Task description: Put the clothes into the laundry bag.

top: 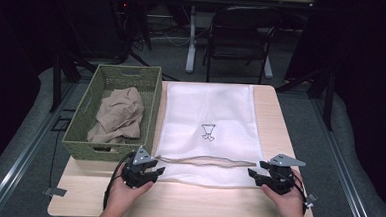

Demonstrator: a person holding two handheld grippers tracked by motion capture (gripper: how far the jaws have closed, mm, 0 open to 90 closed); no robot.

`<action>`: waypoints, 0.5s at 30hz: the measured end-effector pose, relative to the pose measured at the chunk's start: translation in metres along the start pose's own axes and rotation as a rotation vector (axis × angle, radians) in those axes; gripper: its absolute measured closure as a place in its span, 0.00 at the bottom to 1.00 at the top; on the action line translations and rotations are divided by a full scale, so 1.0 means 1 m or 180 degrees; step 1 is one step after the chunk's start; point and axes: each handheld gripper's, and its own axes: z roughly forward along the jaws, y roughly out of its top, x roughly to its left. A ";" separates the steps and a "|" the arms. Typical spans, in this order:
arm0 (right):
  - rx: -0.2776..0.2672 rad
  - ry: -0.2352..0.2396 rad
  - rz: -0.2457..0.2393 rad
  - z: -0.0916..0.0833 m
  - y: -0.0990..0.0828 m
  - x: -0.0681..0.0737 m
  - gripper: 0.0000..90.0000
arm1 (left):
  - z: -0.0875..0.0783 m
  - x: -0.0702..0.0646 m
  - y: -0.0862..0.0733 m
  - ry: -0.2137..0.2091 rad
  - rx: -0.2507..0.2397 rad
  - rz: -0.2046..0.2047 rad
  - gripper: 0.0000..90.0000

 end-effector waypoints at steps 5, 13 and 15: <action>0.0024 -0.0042 -0.0084 -0.001 0.000 0.005 0.42 | 0.003 0.004 -0.003 0.0072 0.0067 -0.0036 0.66; 0.0067 -0.0006 -0.0123 0.005 -0.002 0.006 0.40 | -0.002 0.008 -0.004 0.0011 0.0033 -0.0199 0.62; 0.0073 -0.0009 -0.0135 0.004 -0.001 0.006 0.40 | -0.003 0.008 -0.003 -0.0005 0.0025 -0.0210 0.61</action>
